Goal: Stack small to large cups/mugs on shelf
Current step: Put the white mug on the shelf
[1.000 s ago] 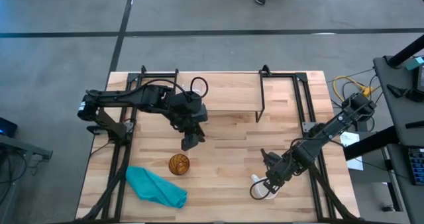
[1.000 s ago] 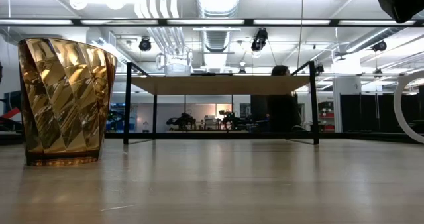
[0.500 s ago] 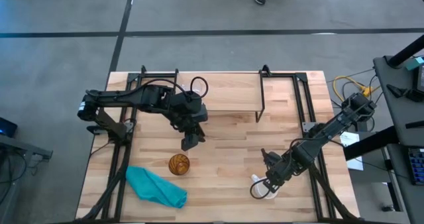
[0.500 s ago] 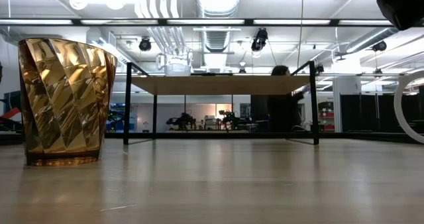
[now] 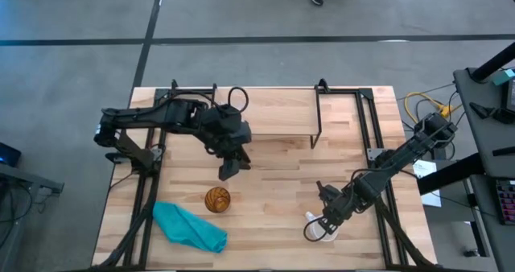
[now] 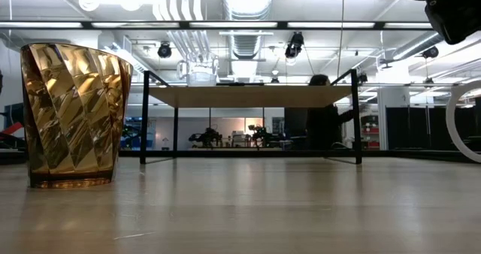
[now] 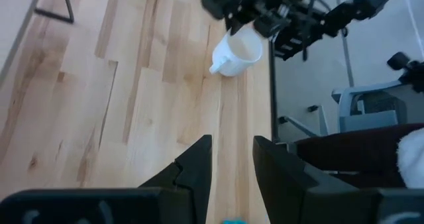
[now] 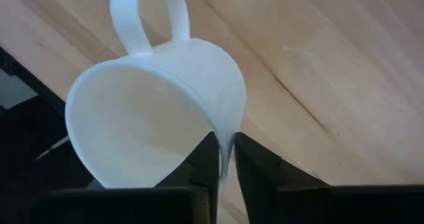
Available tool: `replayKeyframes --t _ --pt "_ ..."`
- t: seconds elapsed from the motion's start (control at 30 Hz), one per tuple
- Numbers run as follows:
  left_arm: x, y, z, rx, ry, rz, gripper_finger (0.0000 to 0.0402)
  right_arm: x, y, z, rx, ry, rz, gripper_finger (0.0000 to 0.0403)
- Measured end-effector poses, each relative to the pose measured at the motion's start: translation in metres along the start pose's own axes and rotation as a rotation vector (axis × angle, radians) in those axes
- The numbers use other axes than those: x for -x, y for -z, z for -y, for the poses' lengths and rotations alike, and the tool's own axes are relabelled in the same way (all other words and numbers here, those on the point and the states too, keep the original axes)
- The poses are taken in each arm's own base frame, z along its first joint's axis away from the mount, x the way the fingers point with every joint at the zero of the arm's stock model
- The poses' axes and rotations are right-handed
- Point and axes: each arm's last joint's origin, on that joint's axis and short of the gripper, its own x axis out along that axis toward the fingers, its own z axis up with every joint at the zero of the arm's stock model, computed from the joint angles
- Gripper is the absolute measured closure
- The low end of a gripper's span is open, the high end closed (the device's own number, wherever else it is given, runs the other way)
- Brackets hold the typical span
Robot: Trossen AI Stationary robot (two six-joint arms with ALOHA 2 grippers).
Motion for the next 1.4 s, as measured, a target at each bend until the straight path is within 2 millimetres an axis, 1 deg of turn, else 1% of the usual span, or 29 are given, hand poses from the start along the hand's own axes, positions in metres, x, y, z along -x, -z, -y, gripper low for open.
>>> replayKeyframes --t 0.1,0.23,0.33,0.43,0.53,0.63,0.73,0.83,0.97,1.17,1.3,1.4 --pt "0.009 -0.003 0.004 -0.008 0.011 0.029 0.0306 0.0 -0.001 -0.001 0.016 -0.002 0.015 0.0388" --pt "0.021 -0.007 0.009 -0.029 0.027 0.069 0.0306 0.005 -0.001 -0.006 0.055 -0.023 0.014 0.0392" --pt "0.026 -0.008 0.011 -0.071 0.032 0.088 0.0306 0.017 -0.002 -0.015 0.104 -0.051 0.013 0.0393" --pt "0.028 -0.009 0.009 -0.073 0.027 0.094 0.0306 0.036 -0.005 -0.027 0.175 -0.069 0.026 0.0393" --pt "0.028 -0.01 0.006 -0.065 0.015 0.097 0.0306 0.063 -0.01 -0.034 0.26 -0.049 0.043 0.0393" --pt "0.029 -0.011 0.003 -0.081 0.008 0.1 0.0306 0.091 -0.015 -0.035 0.325 0.025 0.065 0.0393" --pt "0.029 -0.011 0.003 -0.113 0.006 0.1 0.0306 0.121 -0.022 -0.032 0.393 0.119 0.143 0.0394" --pt "0.029 -0.011 0.003 -0.167 0.002 0.096 0.0306 0.147 -0.031 -0.029 0.475 0.193 0.23 0.0394" --pt "0.028 -0.01 0.002 -0.255 -0.008 0.084 0.0306 0.171 -0.046 -0.027 0.601 0.227 0.306 0.0394" --pt "0.029 -0.011 -0.002 -0.251 -0.025 0.09 0.0306 0.189 -0.076 -0.017 0.667 0.253 0.347 0.0394" --pt "0.03 -0.013 -0.008 -0.248 -0.105 0.111 0.0306 0.198 -0.095 -0.009 0.712 0.307 0.388 0.0394" --pt "0.031 -0.016 -0.013 -0.313 -0.189 0.128 0.0306 0.203 -0.11 -0.006 0.754 0.336 0.41 0.0394"
